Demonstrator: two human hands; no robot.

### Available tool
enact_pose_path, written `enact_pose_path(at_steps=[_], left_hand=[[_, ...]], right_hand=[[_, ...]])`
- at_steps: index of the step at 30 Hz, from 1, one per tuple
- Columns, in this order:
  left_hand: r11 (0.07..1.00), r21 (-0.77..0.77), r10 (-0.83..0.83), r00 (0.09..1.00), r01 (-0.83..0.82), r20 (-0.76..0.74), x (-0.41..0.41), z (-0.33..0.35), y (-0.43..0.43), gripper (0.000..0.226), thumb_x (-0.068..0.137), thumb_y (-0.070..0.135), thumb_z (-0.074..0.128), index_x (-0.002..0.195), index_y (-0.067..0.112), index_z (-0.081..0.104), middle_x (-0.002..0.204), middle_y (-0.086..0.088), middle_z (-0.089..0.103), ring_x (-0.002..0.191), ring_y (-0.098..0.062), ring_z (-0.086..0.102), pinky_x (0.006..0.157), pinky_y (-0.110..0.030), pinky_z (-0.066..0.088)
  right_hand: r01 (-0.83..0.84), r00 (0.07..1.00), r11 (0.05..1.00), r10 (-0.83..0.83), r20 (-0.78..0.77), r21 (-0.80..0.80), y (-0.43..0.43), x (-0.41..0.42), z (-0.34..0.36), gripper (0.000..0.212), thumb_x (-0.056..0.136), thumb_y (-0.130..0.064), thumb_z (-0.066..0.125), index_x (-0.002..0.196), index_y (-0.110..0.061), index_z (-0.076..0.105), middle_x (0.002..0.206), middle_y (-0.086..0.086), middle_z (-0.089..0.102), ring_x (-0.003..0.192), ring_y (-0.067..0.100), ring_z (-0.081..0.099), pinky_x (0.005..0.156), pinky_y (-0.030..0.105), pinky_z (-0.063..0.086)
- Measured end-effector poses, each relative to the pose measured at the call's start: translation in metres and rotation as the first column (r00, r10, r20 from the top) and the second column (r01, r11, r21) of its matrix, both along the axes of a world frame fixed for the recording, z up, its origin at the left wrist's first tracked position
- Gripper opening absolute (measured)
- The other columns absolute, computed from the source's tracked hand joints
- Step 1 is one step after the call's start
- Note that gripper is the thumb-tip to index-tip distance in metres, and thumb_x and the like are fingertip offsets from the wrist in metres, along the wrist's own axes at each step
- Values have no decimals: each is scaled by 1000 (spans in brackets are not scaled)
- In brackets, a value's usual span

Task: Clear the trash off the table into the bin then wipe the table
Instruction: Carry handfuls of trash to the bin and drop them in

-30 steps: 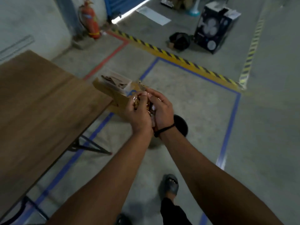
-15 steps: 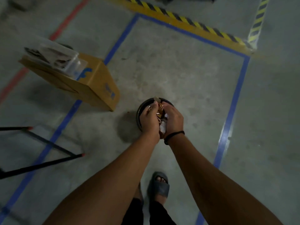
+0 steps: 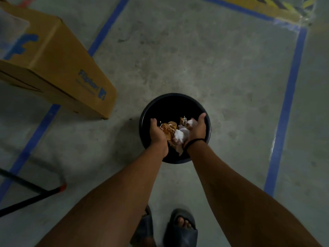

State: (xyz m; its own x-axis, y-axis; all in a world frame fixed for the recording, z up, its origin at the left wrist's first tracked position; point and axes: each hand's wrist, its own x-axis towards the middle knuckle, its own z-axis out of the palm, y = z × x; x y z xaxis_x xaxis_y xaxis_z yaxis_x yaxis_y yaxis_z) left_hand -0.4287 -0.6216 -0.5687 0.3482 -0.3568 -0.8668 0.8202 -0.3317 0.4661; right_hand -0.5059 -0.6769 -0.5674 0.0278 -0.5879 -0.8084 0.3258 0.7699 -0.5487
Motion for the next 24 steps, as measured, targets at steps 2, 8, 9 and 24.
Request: enact_pose_path(at_steps=[2,8,9,24], left_hand=[[997,-40,62,998,-63,-26,2,25,2,66,94,62,35,133,12,55,128,-14,62,114,-31,60,105,-45,44],[995,-75,73,994,-68,78,10,98,3,53,104,42,26,148,14,34,150,-9,38,139,-25,36,92,-28,31],[994,-93,68,994,-60,80,11,107,2,54,104,42,23,149,14,32,153,-7,35,141,-23,32,94,-28,30],[854,-486,331,915,-187,229,44,437,95,54,104,40,19,134,7,50,142,-15,51,133,-23,46,111,-32,29]], right_hand=[[30,1000,999,-30,-8,26,2,-1,-3,78,88,-71,39,133,-7,52,128,10,60,116,32,59,105,48,44],[-2,999,1000,1,-47,-18,2,-10,50,74,95,-65,29,148,-14,34,151,7,37,141,25,32,112,45,26],[-40,998,999,39,-52,-17,2,-10,63,74,95,-65,27,149,-14,33,152,8,36,142,25,30,114,44,22],[-238,927,886,330,178,-397,94,51,440,45,100,-39,38,123,-8,60,130,9,62,122,23,54,100,34,39]])
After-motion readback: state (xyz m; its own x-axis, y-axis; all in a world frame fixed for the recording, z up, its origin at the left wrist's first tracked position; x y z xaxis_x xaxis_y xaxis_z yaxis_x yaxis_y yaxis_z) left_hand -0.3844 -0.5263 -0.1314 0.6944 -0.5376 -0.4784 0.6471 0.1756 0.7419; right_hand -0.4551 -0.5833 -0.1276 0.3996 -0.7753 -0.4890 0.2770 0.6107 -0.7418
